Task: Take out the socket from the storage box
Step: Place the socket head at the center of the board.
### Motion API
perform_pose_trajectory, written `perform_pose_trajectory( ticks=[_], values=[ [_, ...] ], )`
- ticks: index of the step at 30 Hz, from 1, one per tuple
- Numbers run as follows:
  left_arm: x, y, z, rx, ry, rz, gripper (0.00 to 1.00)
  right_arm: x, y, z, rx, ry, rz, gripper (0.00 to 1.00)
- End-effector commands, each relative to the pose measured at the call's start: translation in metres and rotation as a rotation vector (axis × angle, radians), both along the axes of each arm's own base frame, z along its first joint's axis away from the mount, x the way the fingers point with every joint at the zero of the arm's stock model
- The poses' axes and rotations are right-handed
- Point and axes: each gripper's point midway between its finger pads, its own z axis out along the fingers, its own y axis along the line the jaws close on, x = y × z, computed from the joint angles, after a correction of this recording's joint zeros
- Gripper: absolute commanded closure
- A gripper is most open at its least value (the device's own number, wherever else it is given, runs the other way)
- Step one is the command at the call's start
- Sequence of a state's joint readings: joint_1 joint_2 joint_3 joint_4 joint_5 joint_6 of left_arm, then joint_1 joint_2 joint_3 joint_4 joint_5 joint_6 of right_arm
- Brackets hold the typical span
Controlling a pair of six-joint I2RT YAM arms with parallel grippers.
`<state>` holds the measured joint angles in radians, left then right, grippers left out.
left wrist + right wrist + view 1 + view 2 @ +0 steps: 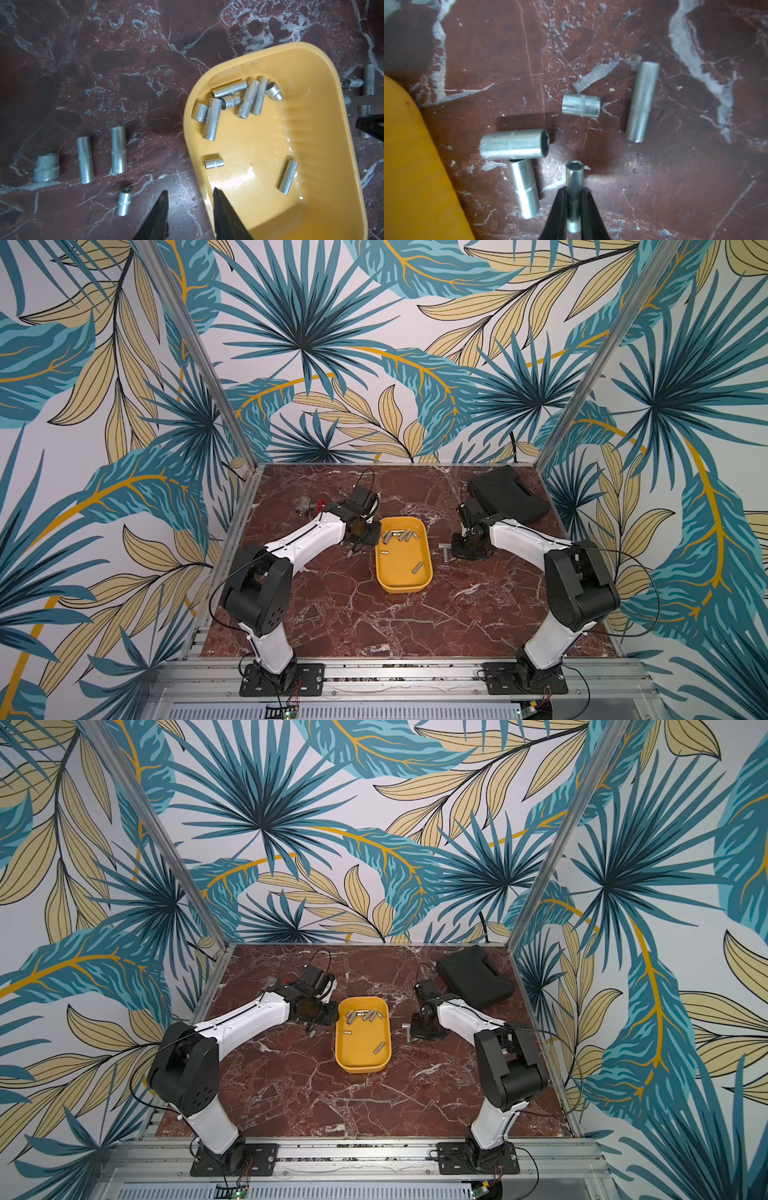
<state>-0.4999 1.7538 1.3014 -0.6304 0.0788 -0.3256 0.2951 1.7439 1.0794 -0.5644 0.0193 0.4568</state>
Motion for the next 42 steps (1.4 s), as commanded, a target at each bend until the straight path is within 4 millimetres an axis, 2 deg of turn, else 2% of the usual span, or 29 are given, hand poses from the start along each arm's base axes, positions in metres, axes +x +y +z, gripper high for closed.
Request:
perform_pose_trajectory(
  ticks=[1, 8, 19, 30, 34, 42],
  values=[
    [0.011, -0.015, 0.012, 0.003, -0.023, -0.045, 0.60, -0.002, -0.006, -0.012, -0.023, 0.016, -0.013, 0.98],
    [0.020, -0.029, 0.002, 0.036, 0.000, -0.077, 0.59, -0.003, -0.008, -0.019, -0.029, 0.032, -0.015, 0.97],
    [0.028, -0.051, -0.011, 0.140, 0.012, -0.126, 0.59, -0.003, -0.009, -0.019, -0.021, 0.037, -0.019, 0.93],
    [0.031, -0.050, -0.024, 0.195, 0.046, -0.104, 0.57, -0.003, -0.008, -0.011, -0.012, 0.027, -0.016, 0.76],
    [0.032, -0.054, -0.028, 0.203, 0.057, -0.111, 0.57, -0.002, -0.006, 0.001, 0.006, 0.008, -0.017, 0.74],
    [0.039, -0.057, -0.039, 0.259, 0.064, -0.124, 0.57, 0.003, -0.006, 0.039, 0.018, -0.076, -0.015, 0.73]
  ],
)
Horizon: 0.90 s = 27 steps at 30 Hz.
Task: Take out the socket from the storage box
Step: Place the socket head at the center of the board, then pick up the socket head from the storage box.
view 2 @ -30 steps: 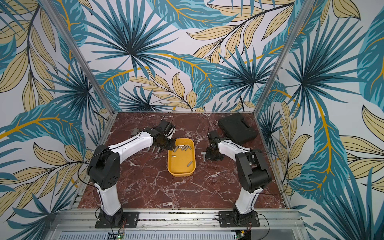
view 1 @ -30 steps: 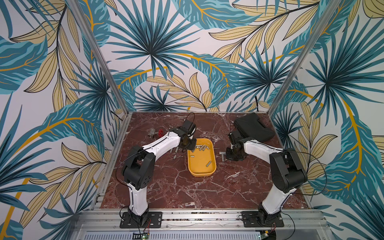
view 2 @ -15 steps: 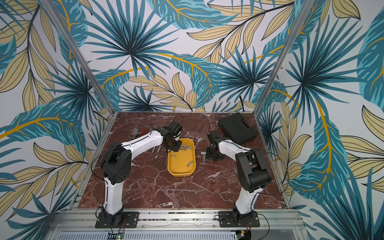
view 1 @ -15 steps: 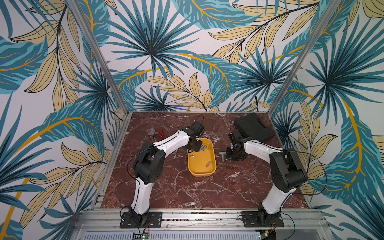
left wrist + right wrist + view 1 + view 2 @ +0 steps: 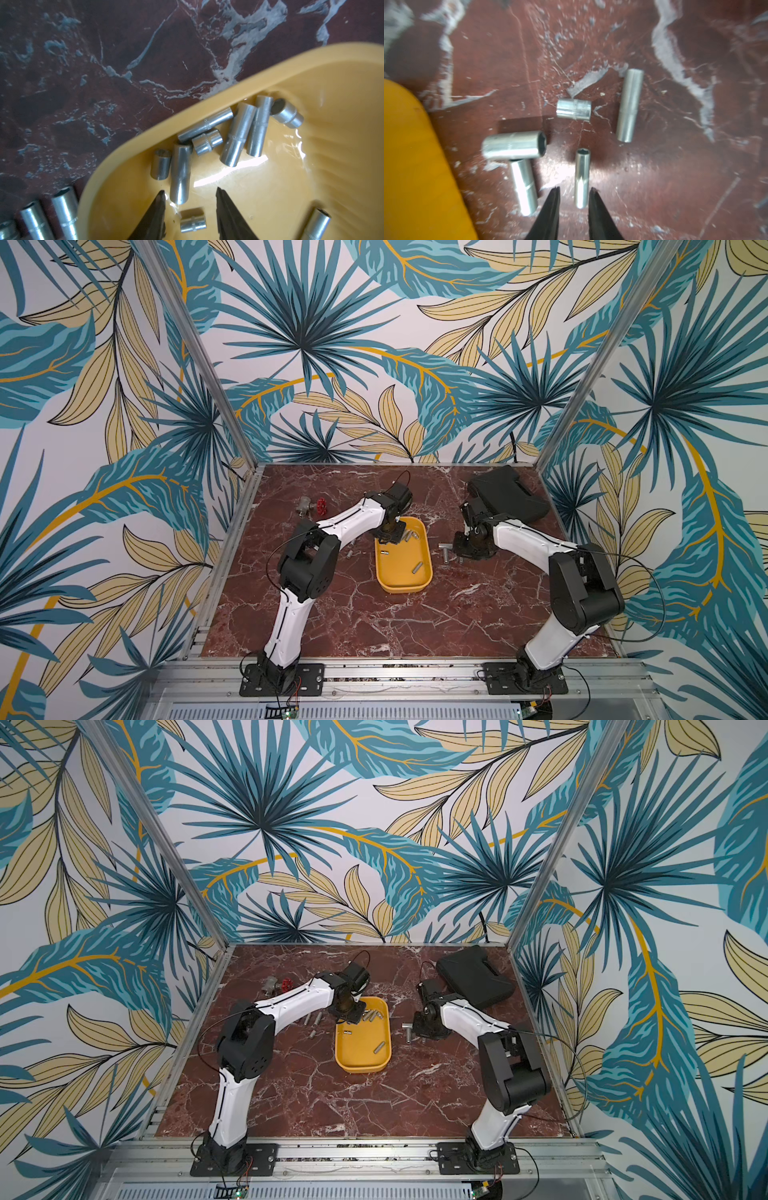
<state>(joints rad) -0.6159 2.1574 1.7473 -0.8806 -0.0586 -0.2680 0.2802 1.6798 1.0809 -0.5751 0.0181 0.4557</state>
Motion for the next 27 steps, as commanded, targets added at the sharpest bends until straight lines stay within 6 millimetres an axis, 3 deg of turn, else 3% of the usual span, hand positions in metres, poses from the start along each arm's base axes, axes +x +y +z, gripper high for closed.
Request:
perform_pose_trajectory(
  ticks=[1, 8, 22, 27],
  values=[
    [0.011, -0.004, 0.008, 0.030, -0.029, -0.013, 0.57, 0.000, -0.002, 0.022, 0.002, -0.035, -0.002, 0.73],
    [0.012, -0.003, -0.001, 0.080, -0.016, -0.025, 0.59, -0.001, -0.006, 0.037, -0.005, -0.070, -0.007, 0.73],
    [0.005, -0.009, -0.022, 0.095, 0.043, -0.050, 0.63, -0.007, -0.010, 0.034, -0.008, -0.064, -0.016, 0.73],
    [0.005, -0.013, -0.022, 0.077, 0.042, -0.053, 0.72, -0.008, -0.010, 0.034, -0.005, -0.061, -0.018, 0.73]
  ],
)
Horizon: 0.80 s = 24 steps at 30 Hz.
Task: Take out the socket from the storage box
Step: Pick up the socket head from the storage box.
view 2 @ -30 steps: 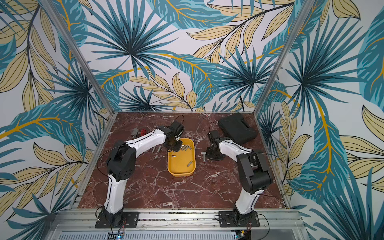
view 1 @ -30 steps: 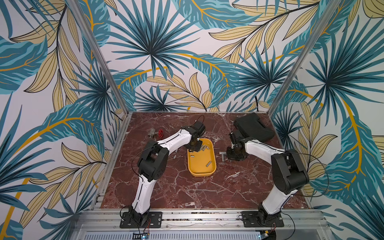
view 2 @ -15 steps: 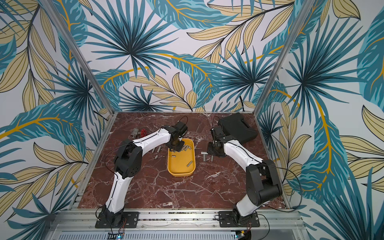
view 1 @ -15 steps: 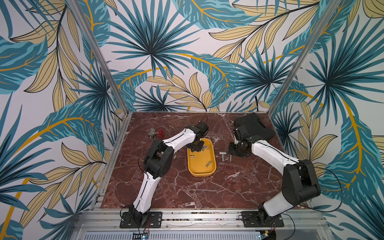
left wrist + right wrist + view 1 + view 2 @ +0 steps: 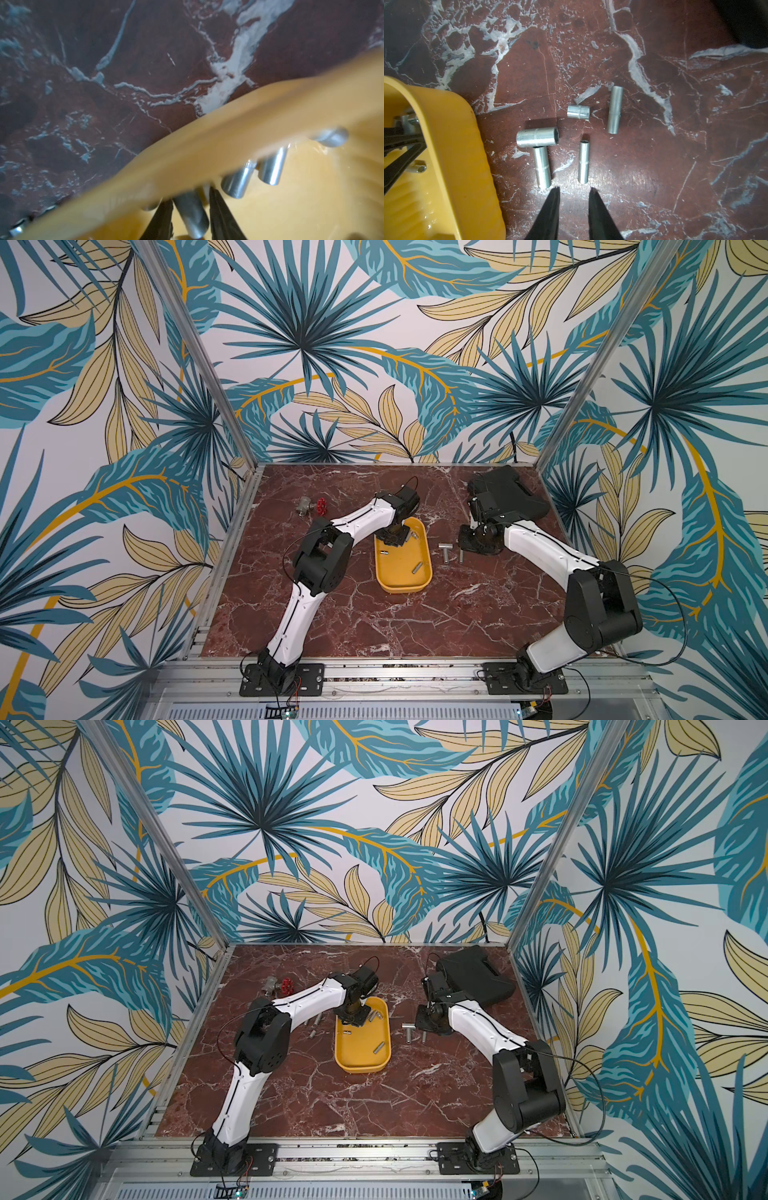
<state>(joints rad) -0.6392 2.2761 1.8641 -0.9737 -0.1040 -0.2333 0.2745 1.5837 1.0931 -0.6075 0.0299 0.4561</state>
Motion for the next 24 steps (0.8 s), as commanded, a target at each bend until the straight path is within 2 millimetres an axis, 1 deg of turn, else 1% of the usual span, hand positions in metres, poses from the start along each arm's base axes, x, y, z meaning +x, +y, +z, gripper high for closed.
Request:
perform_pose_trajectory(
  ticks=[1, 5, 9, 13, 17, 19, 21, 22, 24],
  values=[
    [0.005, -0.009, 0.002, -0.024, -0.006, -0.006, 0.75, -0.010, -0.006, 0.000, -0.015, 0.014, -0.008, 0.73],
    [0.006, -0.011, 0.003, -0.035, -0.013, -0.002, 0.80, -0.011, -0.008, 0.001, -0.019, 0.012, -0.010, 0.73],
    [0.008, -0.010, 0.015, -0.048, -0.045, 0.005, 0.82, -0.013, -0.009, 0.002, -0.024, 0.010, -0.012, 0.73],
    [0.009, -0.009, 0.041, -0.077, -0.095, 0.015, 0.84, -0.013, -0.009, 0.004, -0.022, 0.009, -0.010, 0.73],
    [0.010, -0.005, 0.081, -0.126, -0.173, 0.034, 0.84, -0.014, -0.009, 0.007, -0.024, 0.004, -0.006, 0.73],
    [0.009, 0.001, 0.098, -0.149, -0.209, 0.048, 0.84, -0.013, -0.008, 0.008, -0.022, 0.001, -0.001, 0.73],
    [0.007, 0.011, 0.112, -0.175, -0.237, 0.063, 0.84, -0.012, -0.007, 0.008, -0.016, 0.001, 0.004, 0.73],
    [0.006, 0.018, 0.118, -0.183, -0.253, 0.075, 0.84, -0.012, -0.007, 0.008, -0.016, 0.000, 0.006, 0.73],
    [0.002, 0.039, 0.121, -0.184, -0.262, 0.121, 0.84, -0.011, -0.006, 0.008, -0.013, 0.003, 0.013, 0.73]
  ],
)
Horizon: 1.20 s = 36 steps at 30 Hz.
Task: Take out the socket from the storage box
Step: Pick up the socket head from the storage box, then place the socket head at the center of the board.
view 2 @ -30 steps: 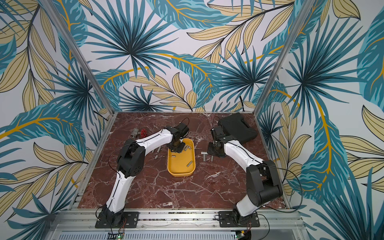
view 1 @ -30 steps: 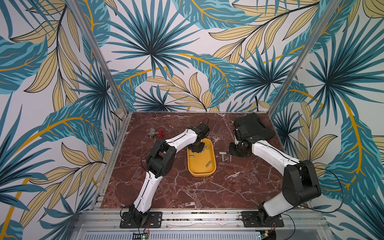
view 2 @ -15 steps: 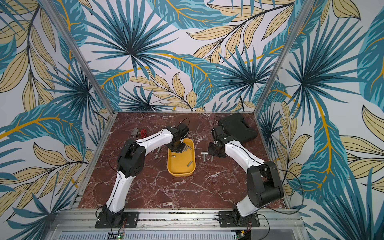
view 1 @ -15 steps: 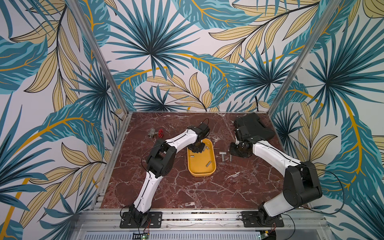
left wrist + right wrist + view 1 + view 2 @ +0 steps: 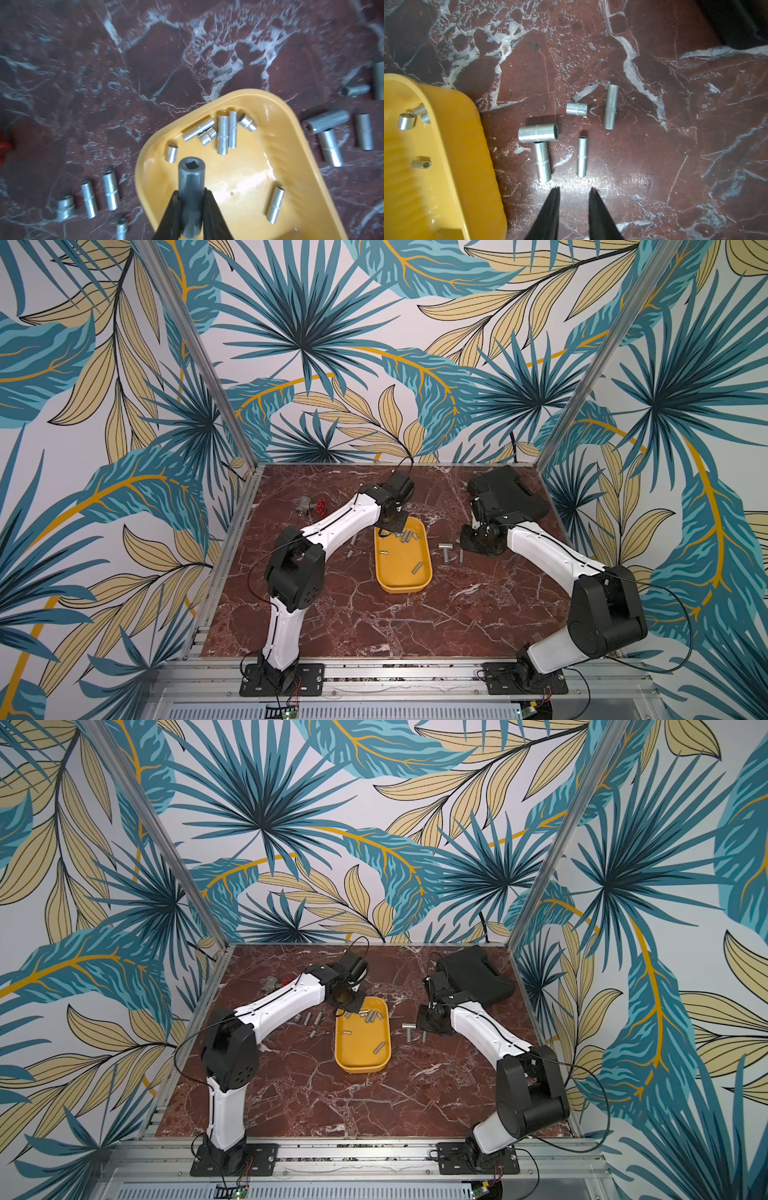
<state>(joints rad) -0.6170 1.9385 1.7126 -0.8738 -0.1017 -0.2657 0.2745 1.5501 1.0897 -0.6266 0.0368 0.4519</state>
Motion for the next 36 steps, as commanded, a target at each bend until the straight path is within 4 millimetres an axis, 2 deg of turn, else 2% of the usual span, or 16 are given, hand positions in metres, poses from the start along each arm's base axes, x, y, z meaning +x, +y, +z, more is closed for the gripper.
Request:
perform_pose_trajectory(
  ticks=[1, 6, 9, 12, 16, 22, 30, 36],
  values=[
    [0.000, 0.038, 0.004, -0.011, -0.023, 0.096, 0.84, -0.006, -0.003, -0.001, -0.009, 0.017, 0.015, 0.73],
    [-0.017, 0.096, -0.018, -0.011, 0.036, 0.221, 0.84, 0.000, 0.001, 0.001, -0.004, 0.029, 0.034, 0.73],
    [-0.027, 0.123, -0.038, 0.009, 0.082, 0.283, 0.84, 0.005, 0.004, 0.002, 0.005, 0.028, 0.041, 0.73],
    [-0.033, 0.140, -0.059, 0.016, 0.126, 0.326, 0.85, 0.008, 0.008, 0.001, 0.020, 0.037, 0.047, 0.73],
    [-0.038, 0.146, -0.080, 0.025, 0.172, 0.338, 0.86, 0.007, 0.010, 0.000, 0.029, 0.042, 0.045, 0.74],
    [-0.044, 0.148, -0.099, 0.042, 0.210, 0.338, 0.85, 0.005, 0.008, -0.004, 0.020, 0.058, 0.044, 0.73],
    [-0.052, 0.155, -0.118, 0.046, 0.239, 0.360, 0.86, 0.004, 0.009, -0.007, 0.027, 0.066, 0.044, 0.74],
    [-0.058, 0.150, -0.130, 0.022, 0.274, 0.356, 0.85, 0.005, 0.011, -0.009, 0.038, 0.070, 0.044, 0.74]
  ],
)
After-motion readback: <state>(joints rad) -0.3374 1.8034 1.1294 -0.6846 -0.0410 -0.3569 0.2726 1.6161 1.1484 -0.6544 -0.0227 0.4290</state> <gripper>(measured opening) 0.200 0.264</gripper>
